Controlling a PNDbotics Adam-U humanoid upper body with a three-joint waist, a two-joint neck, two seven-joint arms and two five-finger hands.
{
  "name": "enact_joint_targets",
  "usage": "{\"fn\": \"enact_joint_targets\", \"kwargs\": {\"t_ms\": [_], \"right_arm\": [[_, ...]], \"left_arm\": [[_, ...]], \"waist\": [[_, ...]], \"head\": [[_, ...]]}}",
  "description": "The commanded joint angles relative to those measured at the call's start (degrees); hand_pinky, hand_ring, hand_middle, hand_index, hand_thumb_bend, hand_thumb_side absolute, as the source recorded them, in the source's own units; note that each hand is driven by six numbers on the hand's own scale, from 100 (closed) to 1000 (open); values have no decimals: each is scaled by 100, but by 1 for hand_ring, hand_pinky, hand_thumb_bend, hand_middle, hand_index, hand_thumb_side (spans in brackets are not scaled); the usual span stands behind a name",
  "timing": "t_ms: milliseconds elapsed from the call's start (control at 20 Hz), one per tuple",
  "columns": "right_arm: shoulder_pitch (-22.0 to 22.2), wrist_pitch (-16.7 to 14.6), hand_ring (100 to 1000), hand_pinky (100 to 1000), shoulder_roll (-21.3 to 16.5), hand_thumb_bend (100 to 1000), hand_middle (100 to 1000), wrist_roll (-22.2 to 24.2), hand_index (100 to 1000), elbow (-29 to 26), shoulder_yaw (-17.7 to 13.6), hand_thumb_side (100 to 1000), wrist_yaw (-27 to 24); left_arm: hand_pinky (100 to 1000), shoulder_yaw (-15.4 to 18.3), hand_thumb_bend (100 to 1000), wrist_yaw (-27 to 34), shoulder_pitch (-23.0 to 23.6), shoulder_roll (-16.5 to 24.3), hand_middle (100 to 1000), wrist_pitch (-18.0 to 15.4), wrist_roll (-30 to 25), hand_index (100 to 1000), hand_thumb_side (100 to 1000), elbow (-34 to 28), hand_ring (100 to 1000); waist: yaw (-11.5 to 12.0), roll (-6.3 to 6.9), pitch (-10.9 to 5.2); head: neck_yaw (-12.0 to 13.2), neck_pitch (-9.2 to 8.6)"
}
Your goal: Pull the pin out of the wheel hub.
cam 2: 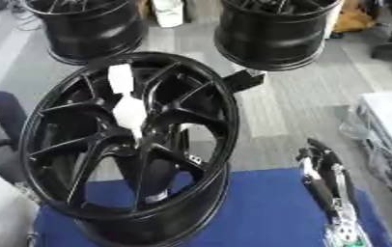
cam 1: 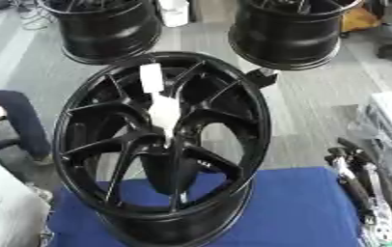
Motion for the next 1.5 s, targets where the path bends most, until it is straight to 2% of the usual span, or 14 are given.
{"fn": "enact_joint_targets", "kwargs": {"t_ms": [50, 300, 550, 900, 950, 1100, 1300, 1500], "right_arm": [[-57, -18, 656, 711, -126, 100, 643, 44, 835, -67, 25, 577, 3], [-36, -12, 656, 711, -128, 100, 642, 73, 835, -59, 56, 583, -2], [-61, -20, 655, 710, -114, 100, 642, 111, 835, -63, 92, 582, -15], [-96, -28, 655, 710, -95, 100, 642, 166, 834, -51, 141, 584, -29], [-100, -30, 655, 710, -94, 100, 642, 170, 834, -50, 143, 584, -32], [-109, -30, 655, 710, -91, 100, 642, 173, 834, -49, 145, 584, -36], [-122, -36, 655, 710, -83, 100, 641, 185, 834, -49, 152, 584, -41], [-137, -39, 655, 710, -76, 100, 641, 201, 833, -46, 168, 584, -44]], "left_arm": [[670, -513, 583, -355, -627, -28, 764, -518, -795, 860, 604, 456, 557], [668, -1020, 589, -971, -1564, -875, 764, -944, -1600, 861, 602, 1064, 557], [655, -1213, 630, -1747, -2014, -1572, 757, -1147, -1772, 859, 599, 1598, 549], [643, -1221, 705, -2945, -2265, -2391, 764, -1163, -1260, 861, 579, 2278, 542], [641, -1233, 748, -3047, -2276, -2459, 766, -1185, -1203, 865, 561, 2336, 541], [642, -1273, 778, -3358, -2289, -2647, 783, -1216, -1078, 872, 547, 2451, 544], [635, -1288, 782, -3684, -2285, -2787, 785, -1251, -939, 869, 538, 2552, 537], [612, -1252, 766, -3990, -2253, -2891, 758, -1146, -359, 836, 516, 2646, 505]], "waist": [[-6, 1, -92], [12, -2, -100], [-27, -12, -89], [-88, -10, -78], [-94, -10, -76], [-105, -12, -70], [-118, -15, -69], [-132, -16, -61]], "head": [[-6, -12], [-65, -12], [-73, -12], [-12, -12], [-6, -12], [-2, -12], [7, -12], [16, -12]]}}
